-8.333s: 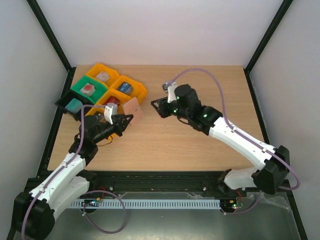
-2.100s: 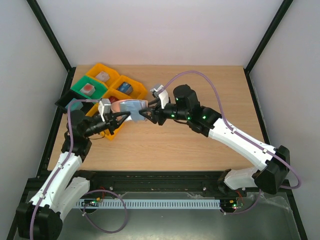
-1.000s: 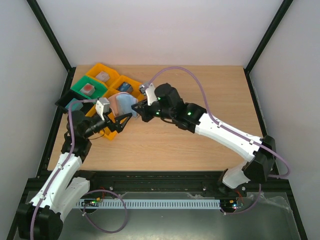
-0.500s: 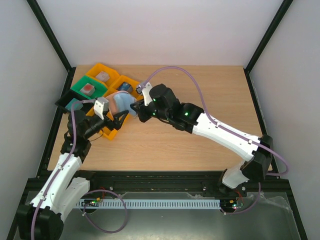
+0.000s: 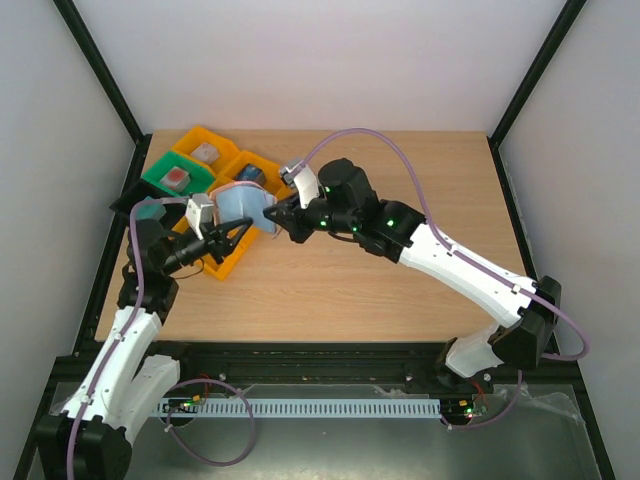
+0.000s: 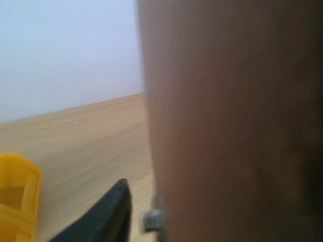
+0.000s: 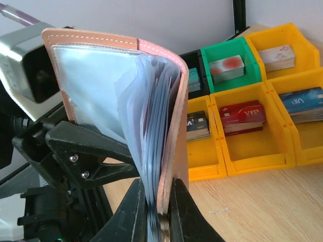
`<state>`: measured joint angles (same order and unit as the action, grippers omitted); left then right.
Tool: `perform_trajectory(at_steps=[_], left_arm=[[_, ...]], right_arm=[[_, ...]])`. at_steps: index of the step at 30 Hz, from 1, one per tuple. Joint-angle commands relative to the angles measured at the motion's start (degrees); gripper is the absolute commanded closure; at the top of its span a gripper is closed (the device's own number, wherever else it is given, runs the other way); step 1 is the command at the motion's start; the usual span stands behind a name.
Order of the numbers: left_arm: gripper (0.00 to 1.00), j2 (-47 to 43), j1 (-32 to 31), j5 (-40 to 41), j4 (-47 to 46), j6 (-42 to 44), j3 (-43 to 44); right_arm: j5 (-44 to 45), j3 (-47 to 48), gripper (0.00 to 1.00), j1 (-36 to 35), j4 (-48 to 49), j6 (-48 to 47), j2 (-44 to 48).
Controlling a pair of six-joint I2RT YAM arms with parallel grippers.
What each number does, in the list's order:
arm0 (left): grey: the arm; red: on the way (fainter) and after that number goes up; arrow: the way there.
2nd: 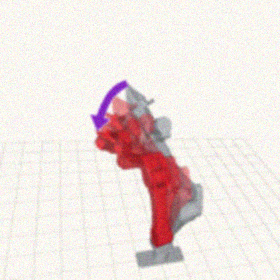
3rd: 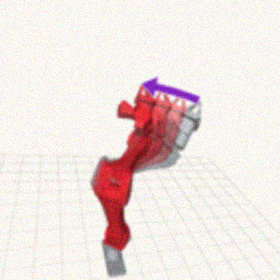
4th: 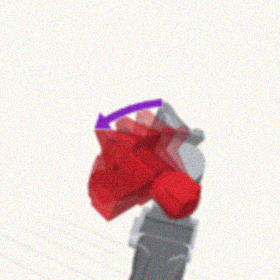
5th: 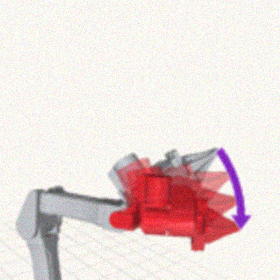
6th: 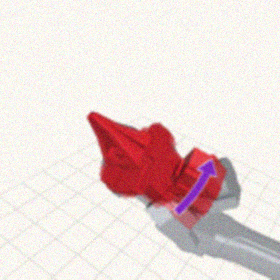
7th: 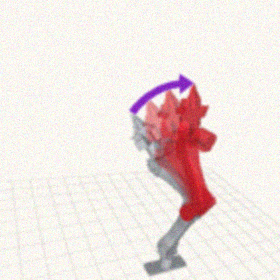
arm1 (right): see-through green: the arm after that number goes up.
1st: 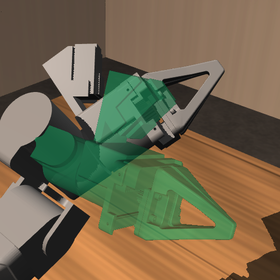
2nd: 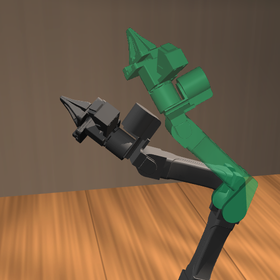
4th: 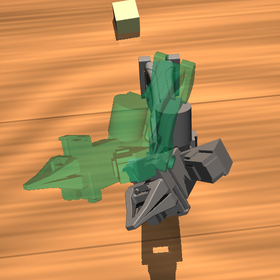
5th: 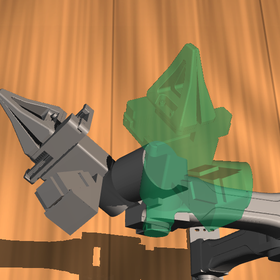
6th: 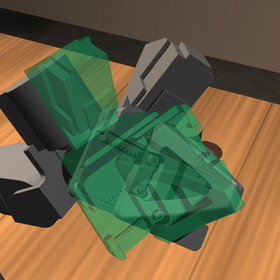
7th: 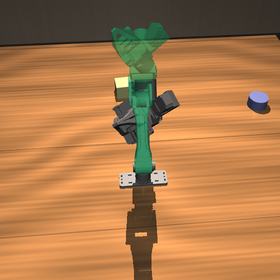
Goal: Take the credit cards out of the card holder
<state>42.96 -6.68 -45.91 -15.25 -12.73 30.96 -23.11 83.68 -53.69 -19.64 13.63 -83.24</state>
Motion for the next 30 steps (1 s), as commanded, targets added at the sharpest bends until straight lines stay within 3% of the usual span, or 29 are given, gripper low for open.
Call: perform_trajectory(at_steps=[1, 2, 3, 6, 15, 30], left_arm=[[0.78, 0.1, 0.4, -5.5, -4.5, -3.4, 2.3], [0.92, 0.1, 0.4, -6.4, -4.8, -3.7, 2.4], [0.97, 0.0, 0.4, -7.6, -5.2, -4.1, 2.4], [0.98, -0.5, 0.4, -10.8, -6.8, -6.2, 2.1], [0.98, -1.3, 0.4, -13.5, -12.1, -11.0, 1.8], [0.98, -1.5, 0.3, -18.4, -13.1, -9.3, 2.2]], right_arm=[[-6.9, -0.2, 0.98, -0.3, 0.7, -1.9, 1.2], [-7.2, -0.6, 0.98, -0.3, 1.0, -1.7, 1.4], [-7.0, -1.1, 0.92, -0.3, 1.6, -1.4, 1.8], [-6.8, -3.9, 0.74, 0.5, 4.4, -0.3, 3.8], [-8.9, -7.7, 0.53, 3.5, 7.7, -1.0, 8.8], [-6.1, -6.3, 0.44, 6.1, 3.3, -8.0, 10.5]])
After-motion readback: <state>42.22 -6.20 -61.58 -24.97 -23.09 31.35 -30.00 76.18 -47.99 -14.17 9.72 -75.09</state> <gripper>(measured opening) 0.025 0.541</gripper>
